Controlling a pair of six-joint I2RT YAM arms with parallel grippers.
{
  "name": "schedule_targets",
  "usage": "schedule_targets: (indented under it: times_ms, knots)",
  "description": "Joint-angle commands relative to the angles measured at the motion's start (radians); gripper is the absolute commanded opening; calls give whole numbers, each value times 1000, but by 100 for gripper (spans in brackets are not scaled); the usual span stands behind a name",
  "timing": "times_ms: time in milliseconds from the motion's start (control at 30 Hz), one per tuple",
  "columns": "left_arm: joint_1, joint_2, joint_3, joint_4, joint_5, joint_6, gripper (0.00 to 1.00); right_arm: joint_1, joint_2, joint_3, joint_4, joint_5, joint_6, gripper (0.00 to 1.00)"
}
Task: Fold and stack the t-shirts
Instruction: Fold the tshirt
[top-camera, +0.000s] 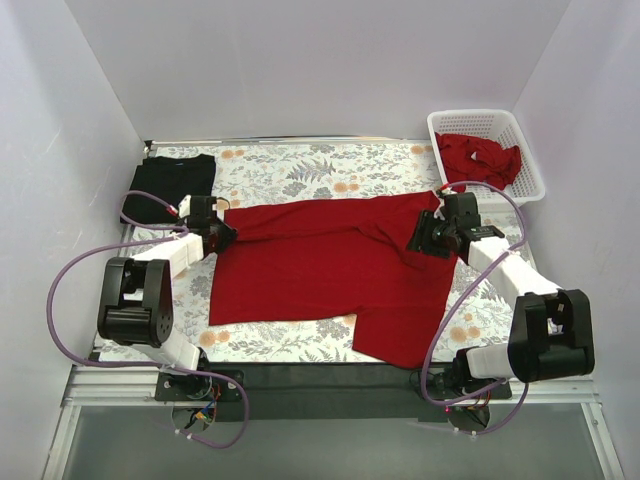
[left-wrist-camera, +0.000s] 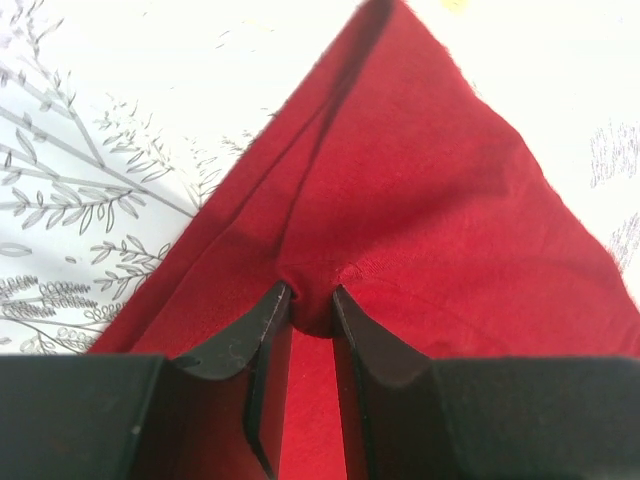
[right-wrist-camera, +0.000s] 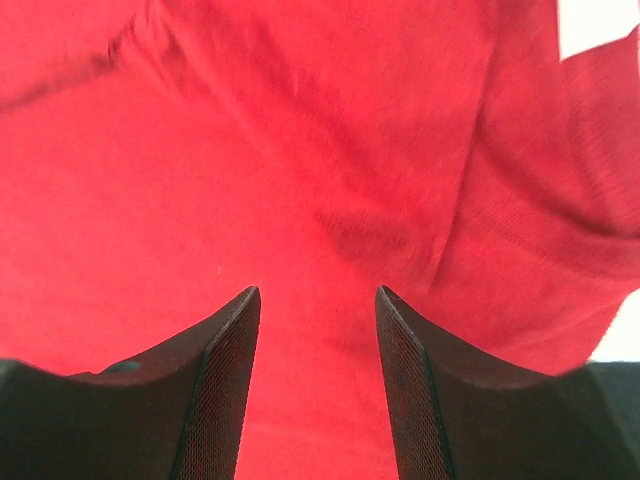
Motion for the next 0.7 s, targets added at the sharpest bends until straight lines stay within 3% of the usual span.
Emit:
schedule_targets:
  times_ms: [0,167,467,667]
  knots:
    - [-1,-67,18,21,11,152,22,1,47,68,49,68,-13,48]
    - [-3,-69,44,20,37,264,22,30,94,95,52,-14,-129,45]
    - [-3,-38,82,15,106,387,22,232,172,183,121,100,-391,43]
    - [-3,-29,98,14,106,404,22,288,284,298,124,117,-482,38]
